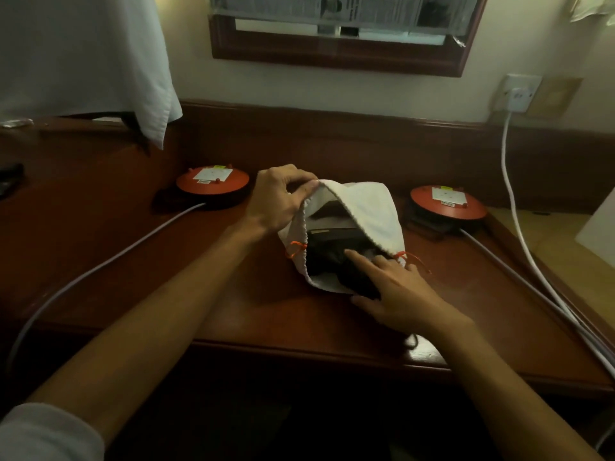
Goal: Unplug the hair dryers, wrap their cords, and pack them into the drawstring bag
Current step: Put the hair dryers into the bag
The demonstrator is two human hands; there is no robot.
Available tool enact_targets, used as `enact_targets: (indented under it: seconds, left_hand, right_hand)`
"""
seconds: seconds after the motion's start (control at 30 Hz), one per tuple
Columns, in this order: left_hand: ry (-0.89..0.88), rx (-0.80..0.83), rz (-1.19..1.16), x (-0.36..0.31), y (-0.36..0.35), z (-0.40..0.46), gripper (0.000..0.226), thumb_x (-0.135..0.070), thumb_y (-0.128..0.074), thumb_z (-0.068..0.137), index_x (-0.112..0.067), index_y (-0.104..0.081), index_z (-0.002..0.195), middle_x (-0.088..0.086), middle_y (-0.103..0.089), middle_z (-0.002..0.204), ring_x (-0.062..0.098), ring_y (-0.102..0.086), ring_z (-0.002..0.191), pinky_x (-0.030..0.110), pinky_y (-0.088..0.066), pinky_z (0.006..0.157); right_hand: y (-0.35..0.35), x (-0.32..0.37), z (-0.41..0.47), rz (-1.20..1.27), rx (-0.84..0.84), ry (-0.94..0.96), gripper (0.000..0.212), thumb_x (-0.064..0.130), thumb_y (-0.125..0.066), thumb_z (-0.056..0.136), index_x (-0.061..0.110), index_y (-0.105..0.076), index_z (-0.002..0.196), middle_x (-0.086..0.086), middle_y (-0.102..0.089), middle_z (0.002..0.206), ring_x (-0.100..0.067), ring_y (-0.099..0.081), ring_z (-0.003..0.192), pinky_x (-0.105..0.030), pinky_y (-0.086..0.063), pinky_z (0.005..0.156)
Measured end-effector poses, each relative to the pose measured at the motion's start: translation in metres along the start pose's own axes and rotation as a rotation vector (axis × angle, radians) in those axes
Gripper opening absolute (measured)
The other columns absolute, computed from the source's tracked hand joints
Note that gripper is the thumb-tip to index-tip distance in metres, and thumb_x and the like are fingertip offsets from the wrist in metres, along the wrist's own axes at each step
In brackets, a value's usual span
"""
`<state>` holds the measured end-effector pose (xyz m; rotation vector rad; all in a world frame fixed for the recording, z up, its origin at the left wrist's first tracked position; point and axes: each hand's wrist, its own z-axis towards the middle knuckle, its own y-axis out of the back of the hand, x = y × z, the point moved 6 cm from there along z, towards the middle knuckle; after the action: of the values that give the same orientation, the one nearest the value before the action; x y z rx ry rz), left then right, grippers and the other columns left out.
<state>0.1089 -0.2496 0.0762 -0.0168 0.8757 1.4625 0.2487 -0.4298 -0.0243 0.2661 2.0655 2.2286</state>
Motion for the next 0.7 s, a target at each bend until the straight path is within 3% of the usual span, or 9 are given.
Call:
enact_targets:
  seconds: [0.13,0.3,0.47,0.57,0.7]
  left_hand:
    - [-0.089,0.057,0.016,-0.018,-0.004,-0.003,0.018,-0.018,-0.069,0.094,-0.009,-0.077,0.107,0.001,-0.072,0.096,0.012,-0.067,0.086,0.035,-0.059,0.071]
    - [-0.127,0.11,-0.003,-0.029,-0.009,-0.01,0.02,-0.018,-0.07,0.093,-0.006,-0.076,0.108,0.006,-0.073,0.099,0.015,-0.069,0.088,0.034,-0.061,0.072]
    - [-0.123,0.111,-0.022,-0.03,-0.008,-0.013,0.02,-0.022,-0.072,0.092,-0.008,-0.079,0.104,0.002,-0.075,0.093,0.012,-0.07,0.082,0.036,-0.059,0.069]
    - [-0.125,0.135,-0.025,-0.031,-0.01,-0.015,0.018,-0.021,-0.073,0.091,-0.009,-0.079,0.103,0.001,-0.075,0.093,0.01,-0.07,0.082,0.032,-0.059,0.07]
    - [-0.102,0.145,-0.042,-0.022,-0.008,-0.016,0.017,-0.02,-0.071,0.092,-0.01,-0.078,0.105,-0.003,-0.073,0.092,0.008,-0.069,0.082,0.026,-0.057,0.067]
  right_hand:
    - [-0.006,0.004,0.005,-0.06,-0.091,0.001,0.077,0.044,-0.052,0.099,0.038,-0.004,0.159,-0.004,-0.051,0.134,-0.025,-0.049,0.126,-0.044,-0.035,0.105]
    - [0.006,0.032,0.033,-0.021,-0.193,-0.096,0.075,0.038,-0.056,0.099,0.033,-0.011,0.16,-0.012,-0.048,0.142,-0.032,-0.046,0.132,-0.052,-0.033,0.109]
    - [0.01,0.05,0.088,-0.034,-0.205,-0.169,0.062,0.026,-0.065,0.094,0.016,-0.036,0.148,-0.02,-0.049,0.138,-0.038,-0.049,0.127,-0.063,-0.036,0.106]
    - [0.008,0.052,0.104,-0.055,-0.252,-0.22,0.066,0.038,-0.065,0.094,0.005,-0.037,0.144,-0.021,-0.05,0.136,-0.039,-0.05,0.124,-0.057,-0.044,0.1]
    - [0.001,0.044,0.112,0.136,-0.292,-0.147,0.063,0.056,-0.051,0.092,0.014,-0.049,0.138,-0.014,-0.058,0.132,-0.03,-0.058,0.116,-0.039,-0.052,0.092]
